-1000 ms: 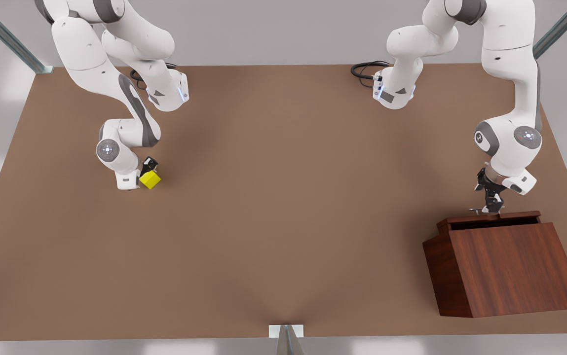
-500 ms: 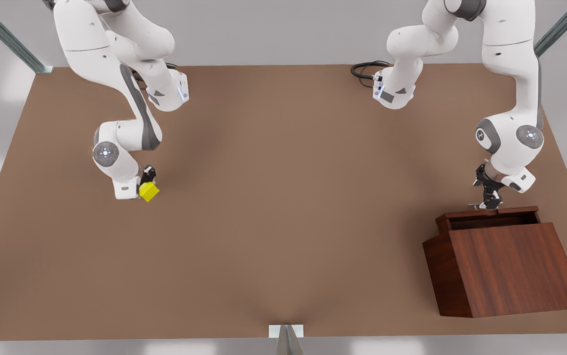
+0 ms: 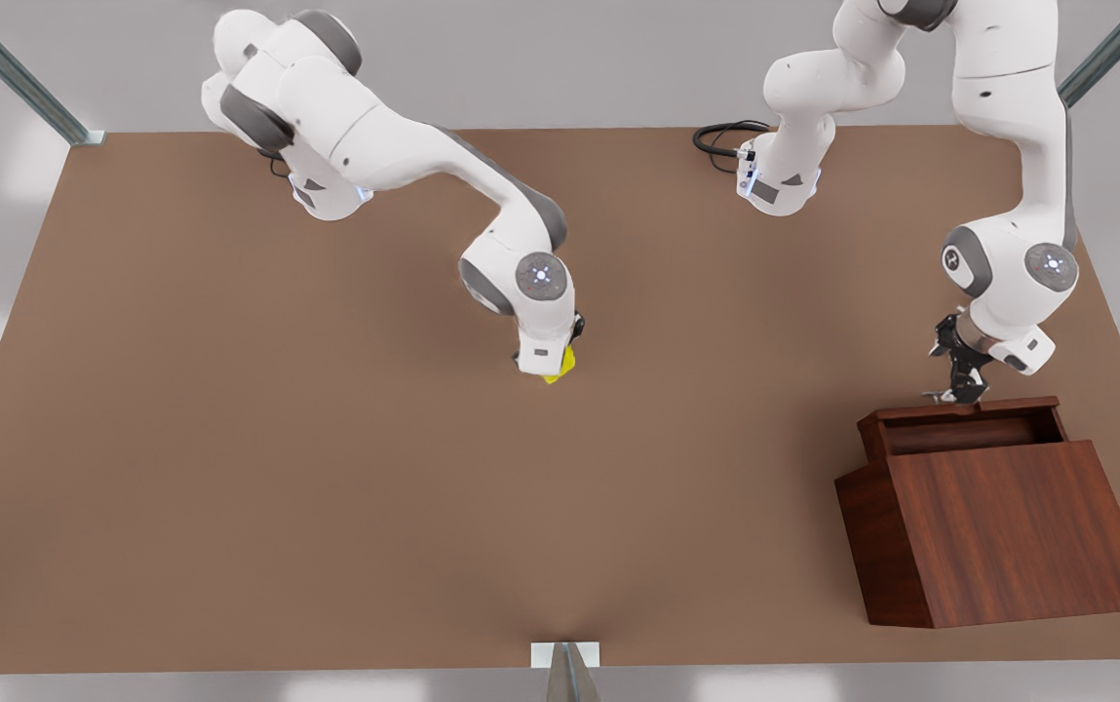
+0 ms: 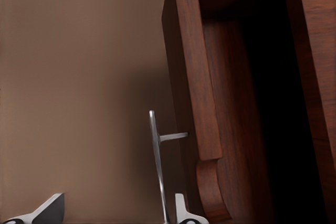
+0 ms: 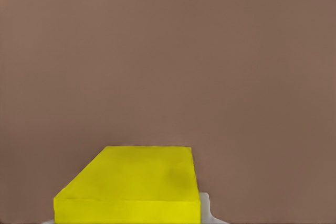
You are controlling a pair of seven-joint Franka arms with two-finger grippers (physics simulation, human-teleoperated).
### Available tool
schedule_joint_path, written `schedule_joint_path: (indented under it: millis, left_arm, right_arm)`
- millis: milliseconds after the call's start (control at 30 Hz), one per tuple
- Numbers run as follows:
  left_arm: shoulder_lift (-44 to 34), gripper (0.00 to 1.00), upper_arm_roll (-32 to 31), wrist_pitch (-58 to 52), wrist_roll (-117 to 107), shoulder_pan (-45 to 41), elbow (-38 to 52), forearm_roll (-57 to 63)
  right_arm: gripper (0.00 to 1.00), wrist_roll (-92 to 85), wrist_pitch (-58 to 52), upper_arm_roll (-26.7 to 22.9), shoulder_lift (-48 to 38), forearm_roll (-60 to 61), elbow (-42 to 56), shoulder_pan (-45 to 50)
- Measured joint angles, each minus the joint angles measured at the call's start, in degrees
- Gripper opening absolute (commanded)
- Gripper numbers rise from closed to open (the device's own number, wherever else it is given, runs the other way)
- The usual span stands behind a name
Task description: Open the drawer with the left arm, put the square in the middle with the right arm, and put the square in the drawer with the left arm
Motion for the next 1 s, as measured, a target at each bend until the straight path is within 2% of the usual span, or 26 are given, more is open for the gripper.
schedule_joint_path:
  millis: [133,167,200,500,533,567,600,867,933,1000]
  left_arm:
    - [0.0,1.0,0.0,-0.01,-0.05,-0.04,-0.15,0.04]
    - [0.0,1.0,0.0,-0.01,-0.02,-0.04,-0.26,0.04]
    - [0.0,1.0,0.0,-0.01,-0.02,0.01,-0.28,0.04]
    - [-0.87,1.0,0.79,-1.14,0.04,-0.01,-0.35,0.14]
    - [-0.88,1.0,0.79,-1.23,0.04,0.0,-0.35,0.15]
    - [-0.88,1.0,0.79,-1.65,0.04,0.01,-0.35,0.16]
    - [-1.13,1.0,0.79,-1.99,0.04,0.01,-0.35,0.16]
    - [-1.55,1.0,0.79,-2.79,0.04,0.02,-1.06,0.17]
    - [-1.67,1.0,0.79,-3.25,0.03,-0.02,-1.06,0.17]
    - [-2.08,1.0,0.79,-3.83,0.04,-0.05,-1.06,0.17]
  right_arm:
    - [0.52,7.25,-5.92,-3.15,12.06,-0.43,18.33,6.98]
    - [0.52,9.81,-8.24,-5.1,17.21,-0.37,25.73,10.33]
    - [0.52,11.14,-8.43,-6.04,20.37,-0.32,28.28,12.26]
    - [0.52,14.46,-9.3,-5.62,25.94,-0.31,33.32,15.81]
    - [0.56,14.46,-9.38,-5.61,26.37,-0.38,33.39,16.09]
    - [0.82,14.47,-9.4,-5.69,26.83,-0.42,33.39,16.18]
    - [1.0,14.5,-9.58,-5.61,26.89,-0.51,33.4,16.18]
    - [1.0,14.45,-12.35,-4.68,26.29,-0.54,36.31,16.09]
    - [1.0,14.37,-14.37,-4.55,22.79,-0.37,36.6,15.5]
    - [1.0,14.28,-13.79,-4.56,12.61,0.24,29.22,11.94]
